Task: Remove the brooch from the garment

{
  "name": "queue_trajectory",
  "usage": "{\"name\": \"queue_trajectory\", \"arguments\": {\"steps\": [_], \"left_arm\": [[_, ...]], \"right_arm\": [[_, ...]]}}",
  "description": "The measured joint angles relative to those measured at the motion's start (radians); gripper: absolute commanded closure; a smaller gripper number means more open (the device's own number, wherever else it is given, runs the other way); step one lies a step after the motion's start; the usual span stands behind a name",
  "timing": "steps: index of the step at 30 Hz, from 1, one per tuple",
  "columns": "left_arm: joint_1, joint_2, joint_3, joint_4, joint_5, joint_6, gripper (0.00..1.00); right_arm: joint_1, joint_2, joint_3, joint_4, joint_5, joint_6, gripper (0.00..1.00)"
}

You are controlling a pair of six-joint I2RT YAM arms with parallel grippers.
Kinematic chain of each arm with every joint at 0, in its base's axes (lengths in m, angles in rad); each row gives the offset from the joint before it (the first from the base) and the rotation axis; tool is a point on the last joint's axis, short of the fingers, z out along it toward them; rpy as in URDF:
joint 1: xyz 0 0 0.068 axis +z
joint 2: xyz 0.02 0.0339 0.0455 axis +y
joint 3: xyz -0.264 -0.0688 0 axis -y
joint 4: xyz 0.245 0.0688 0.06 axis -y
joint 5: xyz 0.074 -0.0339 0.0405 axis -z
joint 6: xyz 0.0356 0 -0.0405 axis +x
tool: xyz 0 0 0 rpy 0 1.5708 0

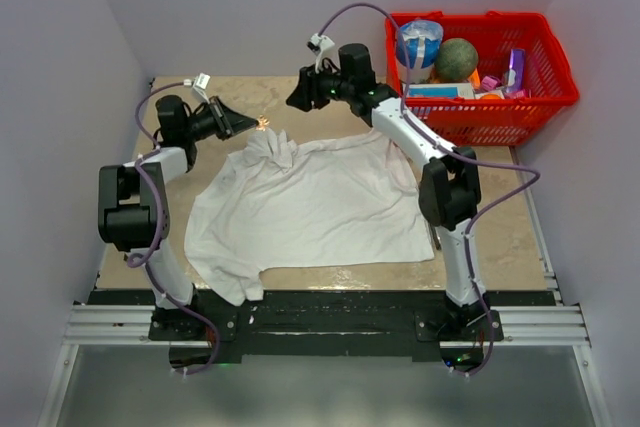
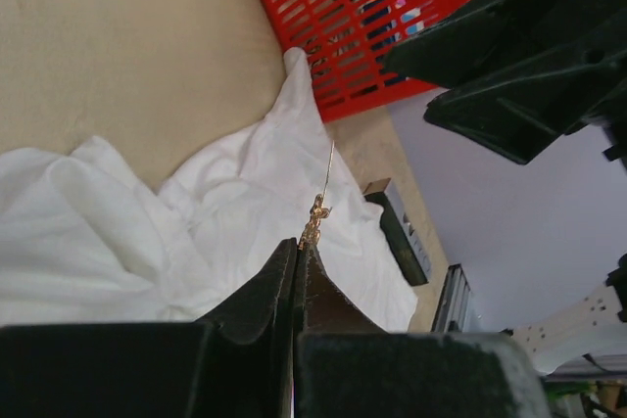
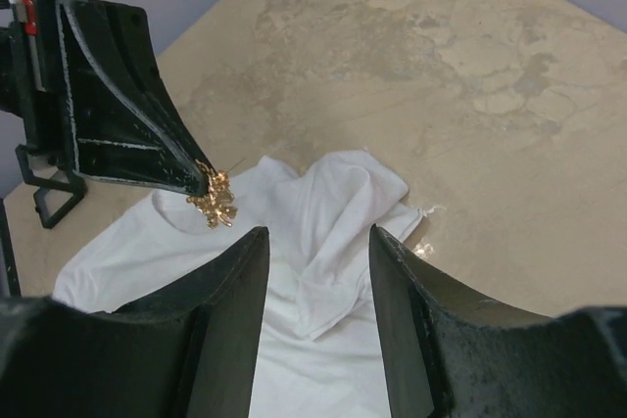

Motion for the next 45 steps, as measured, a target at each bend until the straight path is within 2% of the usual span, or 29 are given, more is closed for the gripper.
{"name": "queue_trajectory", "arguments": {"steps": [4, 8, 12, 25, 30, 39, 45], "left_arm": [[-0.006, 0.024, -0.034, 0.178, -0.004, -0.156, 1.0], [-0.008, 0.028, -0.036, 0.246, 0.009, -0.199, 1.0], [-0.013, 0.028, -0.035, 0.254, 0.015, -0.197, 1.0], [-0.034, 0.049, -0.023, 0.238, 0.03, -0.187, 1.0], [-0.034, 0.055, -0.023, 0.255, 0.038, -0.195, 1.0], [-0.034, 0.057, -0.023, 0.36, 0.067, -0.24, 1.0], [-0.034, 0.068, -0.023, 0.378, 0.067, -0.259, 1.0]], "right_arm": [[0.0, 0.055, 0.011, 0.005, 0.0, 0.021, 0.52], [0.0, 0.15, 0.04, -0.003, -0.003, 0.04, 0.52], [0.0, 0.2, 0.058, -0.002, -0.031, 0.073, 0.51], [0.0, 0.201, 0.108, 0.109, -0.106, 0.169, 0.48], [-0.003, 0.201, 0.109, 0.117, -0.127, 0.172, 0.53], [-0.05, 0.201, 0.02, 0.231, -0.436, 0.243, 0.51], [-0.058, 0.201, 0.016, 0.339, -0.559, 0.308, 0.53]]}}
